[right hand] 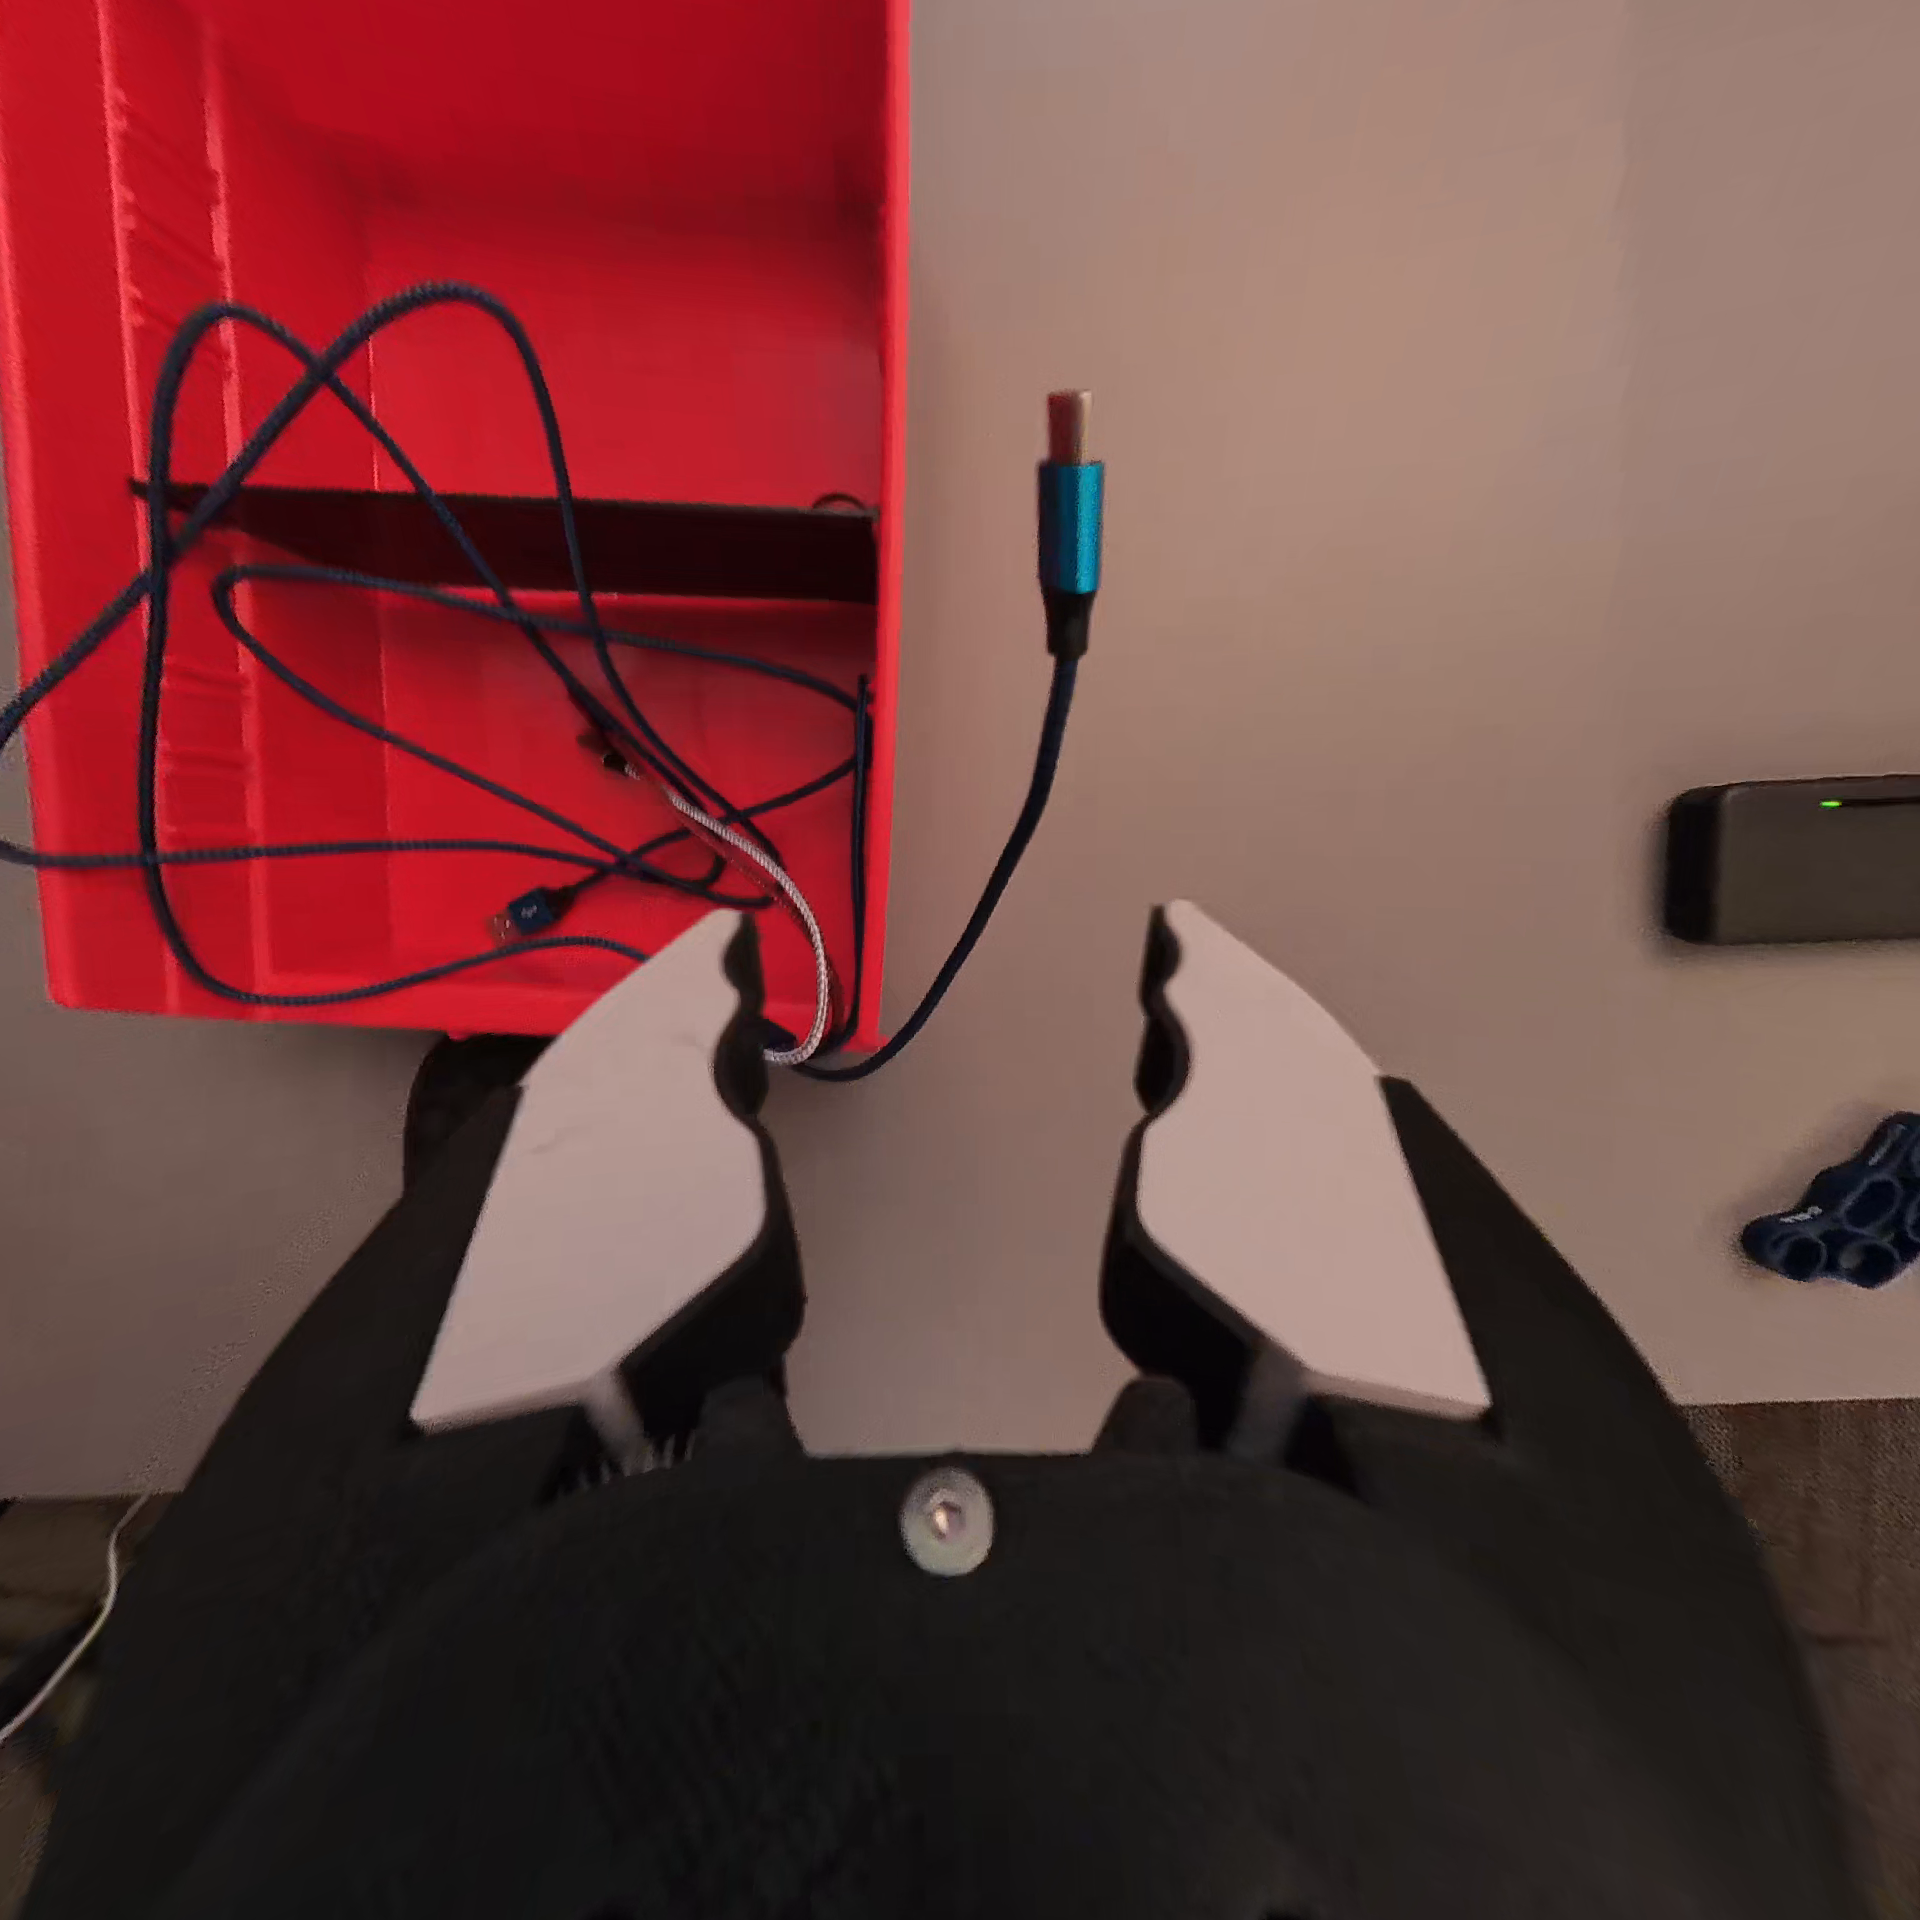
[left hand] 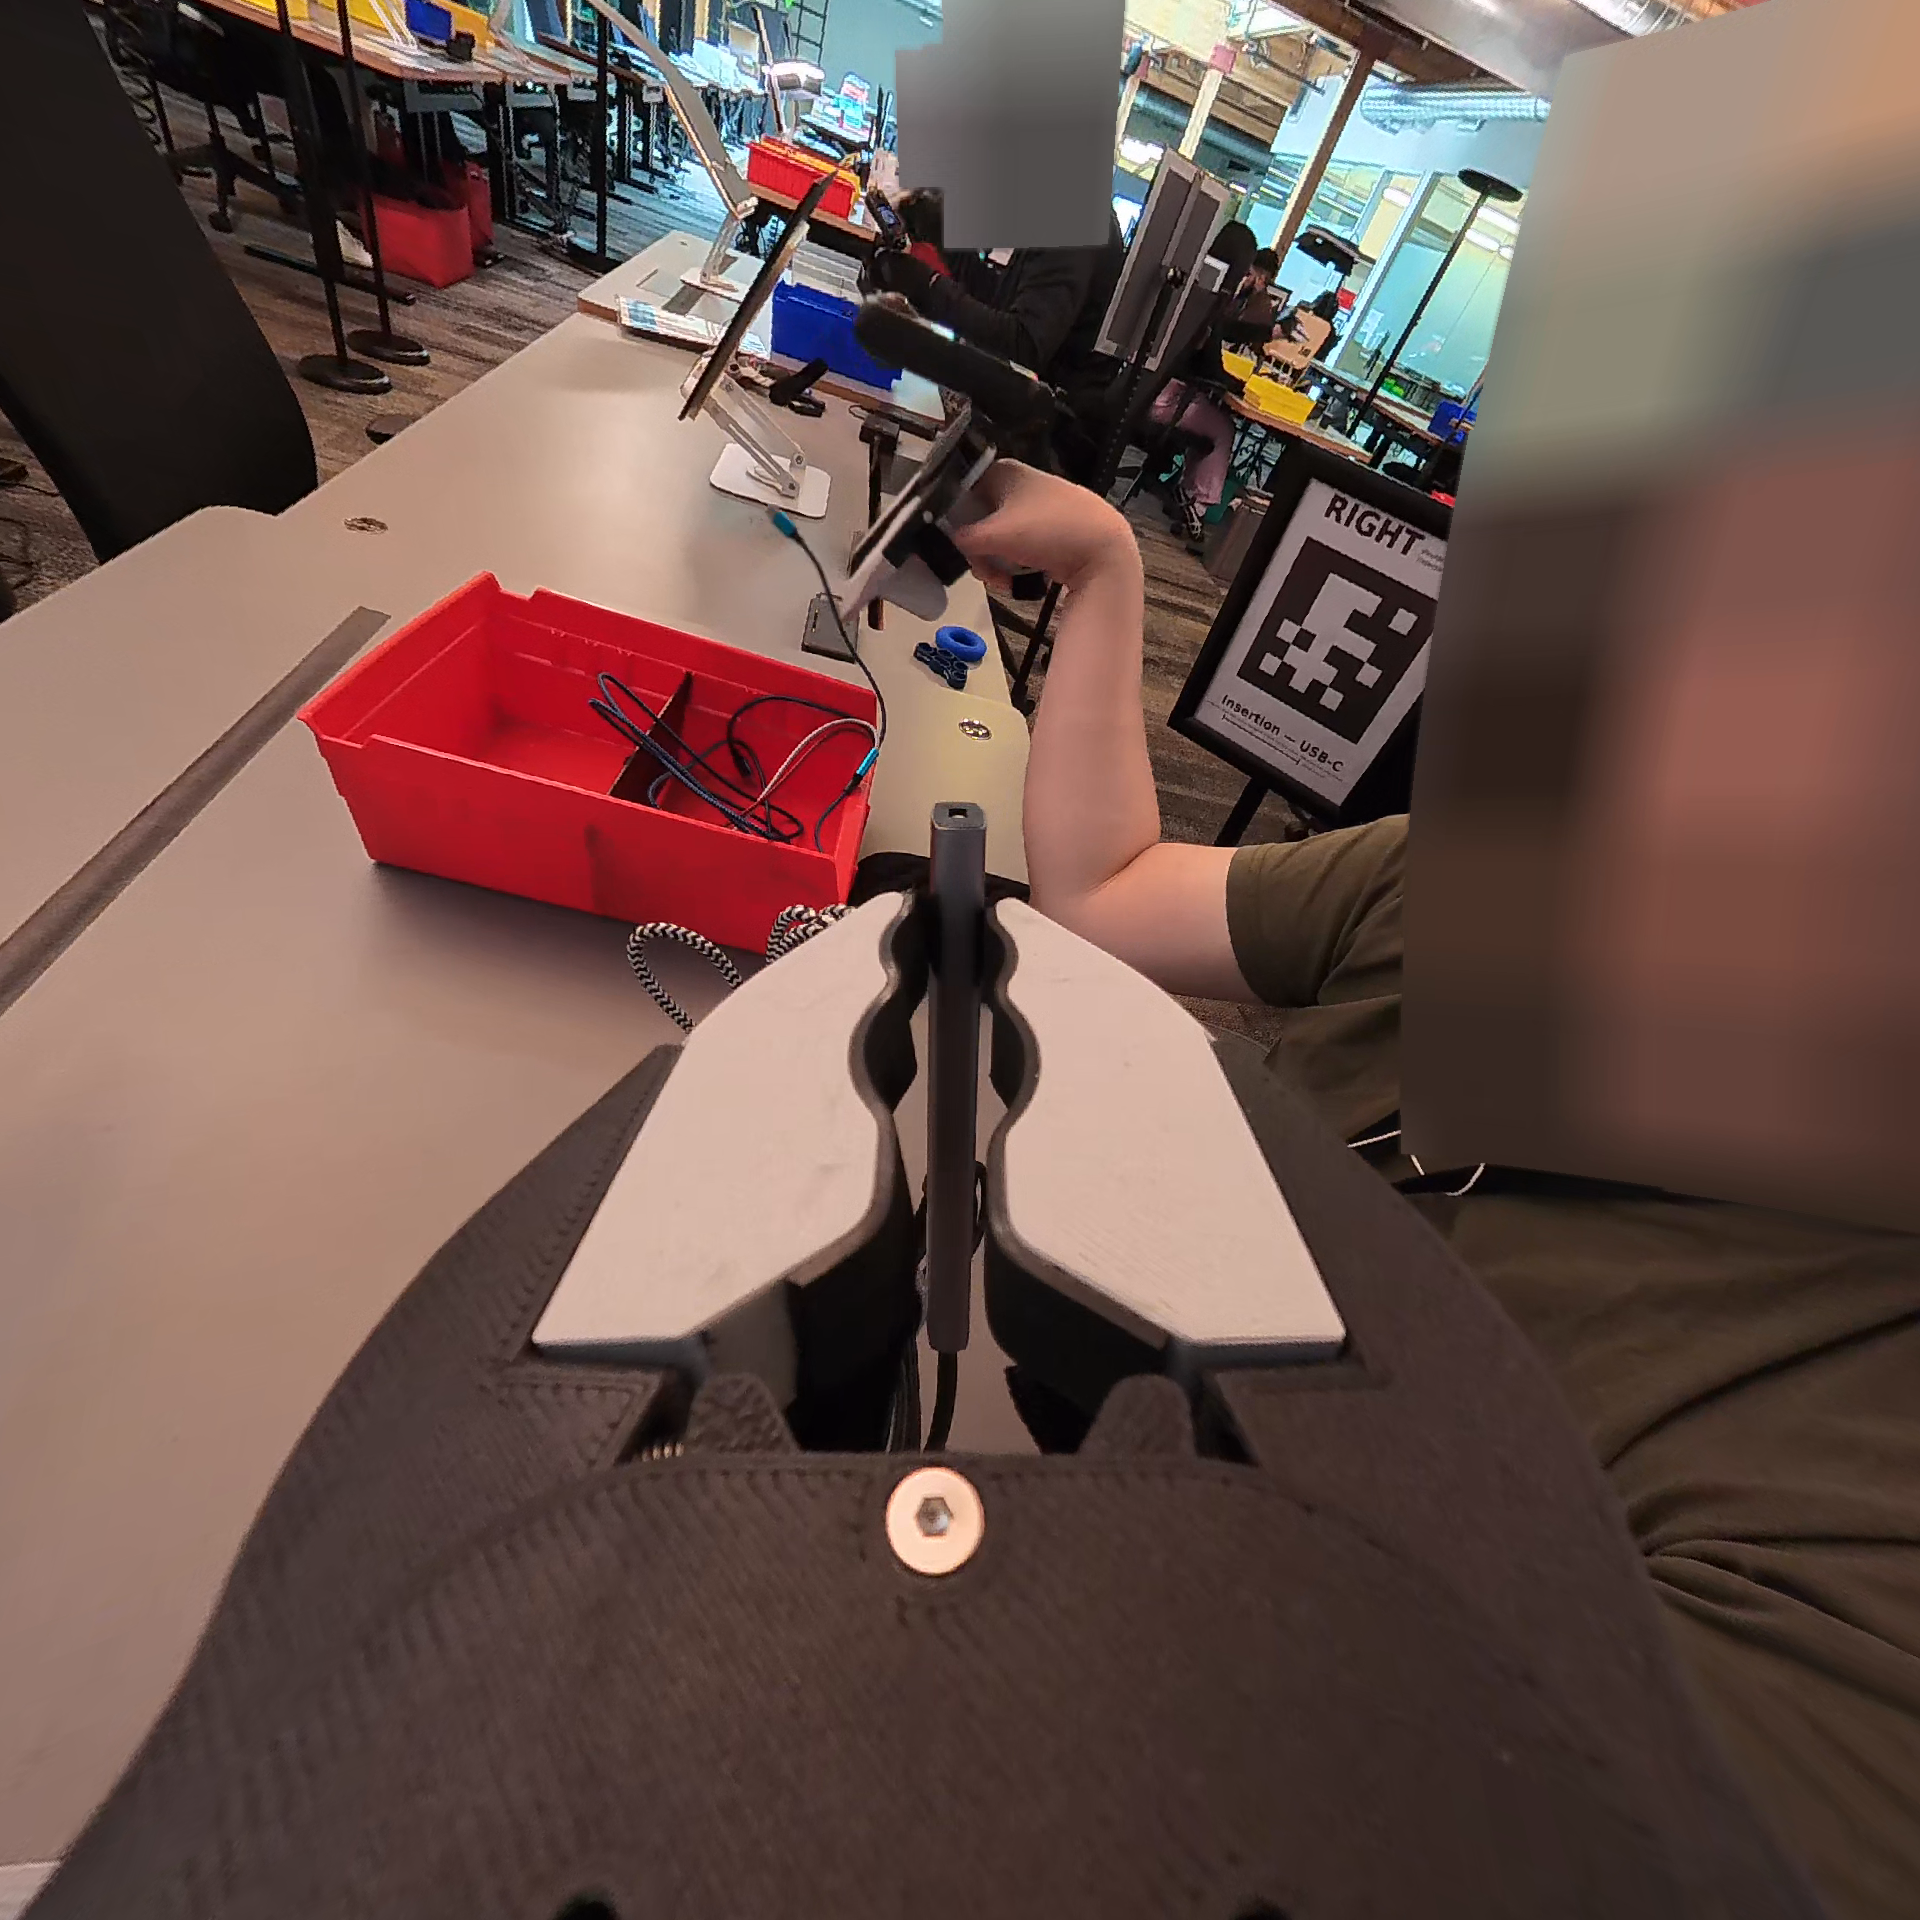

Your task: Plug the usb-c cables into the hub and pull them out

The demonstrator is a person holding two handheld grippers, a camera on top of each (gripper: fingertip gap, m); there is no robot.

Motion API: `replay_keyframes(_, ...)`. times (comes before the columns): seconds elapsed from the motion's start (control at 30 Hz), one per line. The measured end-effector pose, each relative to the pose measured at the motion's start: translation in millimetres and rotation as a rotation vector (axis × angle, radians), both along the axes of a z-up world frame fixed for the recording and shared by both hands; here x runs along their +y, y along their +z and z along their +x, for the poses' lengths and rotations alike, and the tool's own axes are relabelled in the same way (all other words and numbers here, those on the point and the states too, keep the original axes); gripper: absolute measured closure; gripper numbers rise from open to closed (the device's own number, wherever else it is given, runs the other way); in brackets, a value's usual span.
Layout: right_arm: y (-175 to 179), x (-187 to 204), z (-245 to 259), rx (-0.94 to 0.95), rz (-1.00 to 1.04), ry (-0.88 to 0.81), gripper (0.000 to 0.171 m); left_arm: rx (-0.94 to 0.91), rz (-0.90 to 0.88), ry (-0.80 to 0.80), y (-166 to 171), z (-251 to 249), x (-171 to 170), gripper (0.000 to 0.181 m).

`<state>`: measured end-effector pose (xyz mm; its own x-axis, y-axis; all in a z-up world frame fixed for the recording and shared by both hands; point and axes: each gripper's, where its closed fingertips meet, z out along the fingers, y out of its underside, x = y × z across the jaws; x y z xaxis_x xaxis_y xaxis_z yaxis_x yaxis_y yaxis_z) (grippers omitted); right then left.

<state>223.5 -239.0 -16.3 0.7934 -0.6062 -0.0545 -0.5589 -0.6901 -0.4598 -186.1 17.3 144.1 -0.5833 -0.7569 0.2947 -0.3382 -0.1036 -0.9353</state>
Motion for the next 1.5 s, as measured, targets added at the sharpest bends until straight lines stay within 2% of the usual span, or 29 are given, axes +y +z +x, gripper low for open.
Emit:
replay_keyframes(0.2,-18,1,4,0.103,-0.011,0.004,0.142,0.004,0.000,-0.003,-1,0,-1,0.173)
replay_keyframes(0.27,-20,6,4,0.132,0.007,0.029,0.166,0.004,0.005,-0.005,-1,-1,-1,0.173)
replay_keyframes(0.3,-18,10,4,0.140,0.025,0.044,0.166,0.004,0.007,-0.005,-1,-1,-2,0.173)
replay_keyframes(0.43,3,43,-4,0.037,0.109,0.228,0.166,0.007,0.005,-0.005,-1,0,-2,0.173)
replay_keyframes(0.53,9,82,-27,-0.084,0.129,0.517,0.166,0.010,0.000,-0.003,-2,2,-1,0.173)
replay_keyframes(0.63,-25,96,-44,-0.130,-0.058,0.745,0.166,0.013,0.002,-0.005,-2,2,-2,0.173)
replay_keyframes(0.7,-49,98,-46,-0.107,-0.205,0.799,0.166,0.014,0.005,-0.007,-3,2,-3,0.173)
replay_keyframes(0.97,-102,112,-55,0.060,-0.342,0.882,0.166,0.006,-0.026,0.001,-1,6,1,0.173)
replay_keyframes(1.1,-117,112,-63,0.140,-0.357,0.913,0.165,0.014,-0.029,0.004,-3,10,2,0.173)
replay_keyframes(1.27,-122,108,-64,0.214,-0.375,0.856,0.165,0.042,-0.019,0.028,-10,19,4,0.173)
replay_keyframes(1.3,-120,108,-65,0.232,-0.356,0.836,0.162,0.052,-0.013,0.037,-12,21,6,0.173)
replay_keyframes(1.37,-112,108,-72,0.298,-0.290,0.790,0.133,0.069,-0.001,0.059,-17,26,9,0.173)
replay_keyframes(1.43,-105,103,-69,0.301,-0.270,0.743,0.123,0.078,0.006,0.080,-20,31,12,0.173)
replay_keyframes(1.5,-96,95,-62,0.270,-0.267,0.695,0.122,0.094,0.012,0.105,-24,35,16,0.173)
